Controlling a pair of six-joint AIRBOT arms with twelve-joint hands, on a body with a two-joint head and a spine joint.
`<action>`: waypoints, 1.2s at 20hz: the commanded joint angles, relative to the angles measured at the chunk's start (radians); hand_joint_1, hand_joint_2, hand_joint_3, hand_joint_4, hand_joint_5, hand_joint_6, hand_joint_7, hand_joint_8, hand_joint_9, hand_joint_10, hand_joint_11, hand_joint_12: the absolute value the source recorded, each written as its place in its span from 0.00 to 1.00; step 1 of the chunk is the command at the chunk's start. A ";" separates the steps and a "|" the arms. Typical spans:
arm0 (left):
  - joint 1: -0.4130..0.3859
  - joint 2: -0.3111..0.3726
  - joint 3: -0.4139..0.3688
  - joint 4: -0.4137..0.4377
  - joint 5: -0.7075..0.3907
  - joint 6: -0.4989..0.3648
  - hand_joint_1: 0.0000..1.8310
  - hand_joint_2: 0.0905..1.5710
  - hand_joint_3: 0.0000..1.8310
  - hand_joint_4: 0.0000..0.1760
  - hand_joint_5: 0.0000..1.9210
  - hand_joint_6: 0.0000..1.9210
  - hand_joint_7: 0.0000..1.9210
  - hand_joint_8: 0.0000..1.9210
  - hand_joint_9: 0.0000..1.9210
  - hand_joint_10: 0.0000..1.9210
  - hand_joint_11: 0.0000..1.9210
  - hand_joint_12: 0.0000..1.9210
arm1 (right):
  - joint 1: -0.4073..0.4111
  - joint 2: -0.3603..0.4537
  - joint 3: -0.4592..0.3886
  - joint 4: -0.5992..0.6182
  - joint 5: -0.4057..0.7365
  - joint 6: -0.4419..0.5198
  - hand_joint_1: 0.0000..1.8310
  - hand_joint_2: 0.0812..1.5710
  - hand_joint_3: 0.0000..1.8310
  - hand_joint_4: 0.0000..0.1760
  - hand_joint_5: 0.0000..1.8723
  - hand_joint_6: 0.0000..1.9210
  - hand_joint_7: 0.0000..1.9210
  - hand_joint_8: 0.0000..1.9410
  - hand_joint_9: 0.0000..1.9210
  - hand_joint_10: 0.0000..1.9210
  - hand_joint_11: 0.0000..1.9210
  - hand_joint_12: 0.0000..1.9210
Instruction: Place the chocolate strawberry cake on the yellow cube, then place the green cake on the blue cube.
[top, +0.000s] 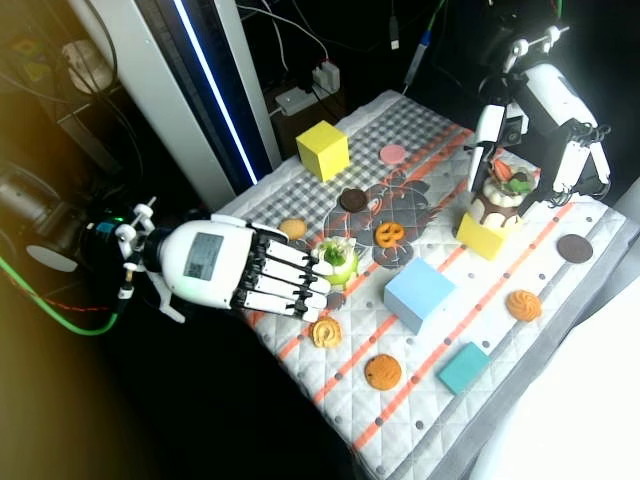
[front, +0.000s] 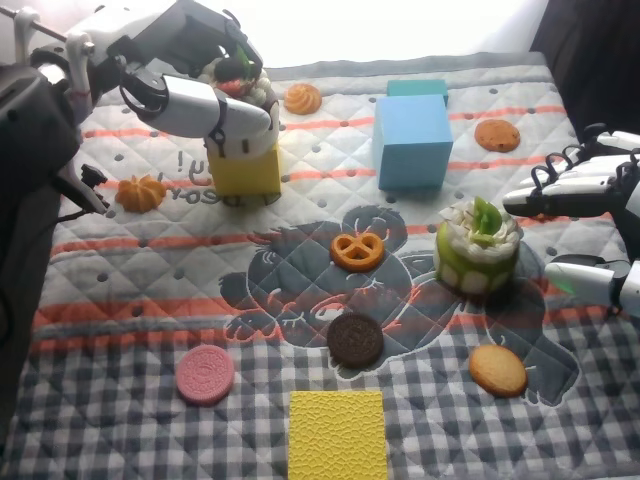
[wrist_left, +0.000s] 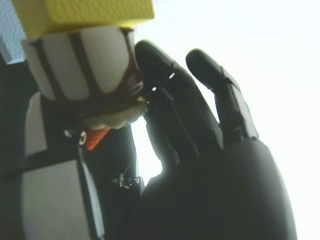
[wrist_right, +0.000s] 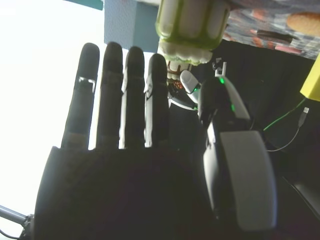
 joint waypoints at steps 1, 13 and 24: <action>0.002 0.005 -0.002 0.010 -0.105 -0.003 0.69 0.70 0.00 0.00 0.46 0.46 0.55 0.57 0.44 0.42 0.10 0.80 | 0.014 0.000 0.005 0.014 0.122 0.006 0.28 0.83 0.00 0.02 0.31 0.00 0.30 0.00 0.28 0.00 0.09 0.42; 0.012 0.019 -0.019 0.011 -0.105 -0.008 0.48 0.59 0.00 0.10 0.32 0.00 0.41 0.05 0.37 0.44 0.17 0.82 | 0.014 -0.001 0.004 0.014 0.122 0.011 0.30 0.82 0.00 0.00 0.33 0.00 0.33 0.00 0.31 0.00 0.11 0.45; 0.014 0.047 -0.049 0.021 -0.116 -0.008 0.31 0.53 0.00 0.77 0.10 0.00 0.14 0.00 0.17 0.00 0.00 0.50 | 0.011 -0.002 0.004 0.014 0.122 0.017 0.32 0.82 0.00 0.00 0.33 0.00 0.33 0.00 0.31 0.00 0.11 0.46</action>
